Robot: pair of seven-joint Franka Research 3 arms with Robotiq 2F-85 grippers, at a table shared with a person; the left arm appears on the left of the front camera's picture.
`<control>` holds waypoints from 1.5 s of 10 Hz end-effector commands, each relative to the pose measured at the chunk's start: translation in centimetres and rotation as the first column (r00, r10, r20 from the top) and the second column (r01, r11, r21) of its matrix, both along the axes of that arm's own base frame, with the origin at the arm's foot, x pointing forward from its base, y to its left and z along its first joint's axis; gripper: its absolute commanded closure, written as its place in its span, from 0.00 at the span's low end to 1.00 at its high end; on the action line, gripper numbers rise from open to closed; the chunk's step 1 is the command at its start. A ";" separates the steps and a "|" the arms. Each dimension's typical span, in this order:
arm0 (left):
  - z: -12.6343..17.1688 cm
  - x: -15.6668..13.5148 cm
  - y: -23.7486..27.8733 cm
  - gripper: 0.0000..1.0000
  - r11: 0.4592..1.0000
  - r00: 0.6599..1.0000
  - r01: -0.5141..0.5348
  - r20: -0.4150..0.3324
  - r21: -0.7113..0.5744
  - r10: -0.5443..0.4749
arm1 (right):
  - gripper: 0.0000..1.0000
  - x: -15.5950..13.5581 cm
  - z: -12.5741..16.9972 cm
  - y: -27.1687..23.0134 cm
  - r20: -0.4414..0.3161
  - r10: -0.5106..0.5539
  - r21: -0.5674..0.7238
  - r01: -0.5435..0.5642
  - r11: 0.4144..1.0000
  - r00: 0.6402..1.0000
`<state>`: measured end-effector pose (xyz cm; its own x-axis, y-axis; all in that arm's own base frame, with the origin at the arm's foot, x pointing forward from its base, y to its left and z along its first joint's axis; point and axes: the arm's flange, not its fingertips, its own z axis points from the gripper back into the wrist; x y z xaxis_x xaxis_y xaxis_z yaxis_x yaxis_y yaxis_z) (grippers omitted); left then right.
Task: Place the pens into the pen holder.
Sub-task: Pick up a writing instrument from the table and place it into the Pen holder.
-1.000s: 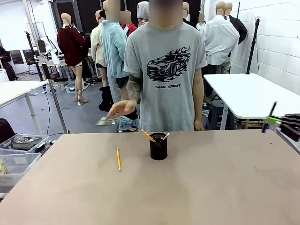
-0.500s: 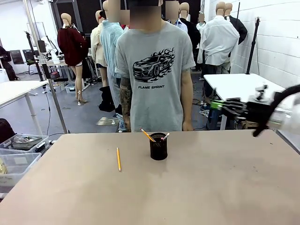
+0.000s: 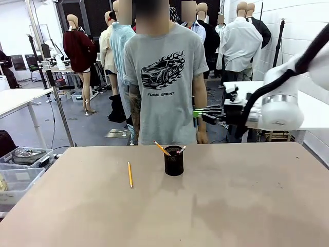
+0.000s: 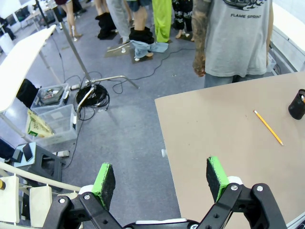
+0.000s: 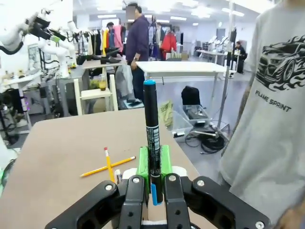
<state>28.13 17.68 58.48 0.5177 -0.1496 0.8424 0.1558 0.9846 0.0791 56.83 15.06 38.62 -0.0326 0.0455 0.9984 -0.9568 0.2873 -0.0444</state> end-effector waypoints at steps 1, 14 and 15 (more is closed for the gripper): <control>0.0 0.1 0.1 0.00 1.000 1.000 -0.018 0.006 -0.010 0.018 | 1.00 2.1 -0.7 1.9 -0.040 0.044 0.004 -0.044 0.999 0.998; 0.0 0.1 0.1 0.00 1.000 1.000 -0.018 0.006 -0.010 0.018 | 1.00 6.8 -9.2 9.1 -0.248 0.173 -0.153 -0.215 0.965 0.953; 0.0 0.1 0.1 0.00 1.000 1.000 -0.018 0.006 -0.010 0.018 | 0.95 6.2 -9.1 9.2 -0.259 0.207 -0.149 -0.251 0.956 0.943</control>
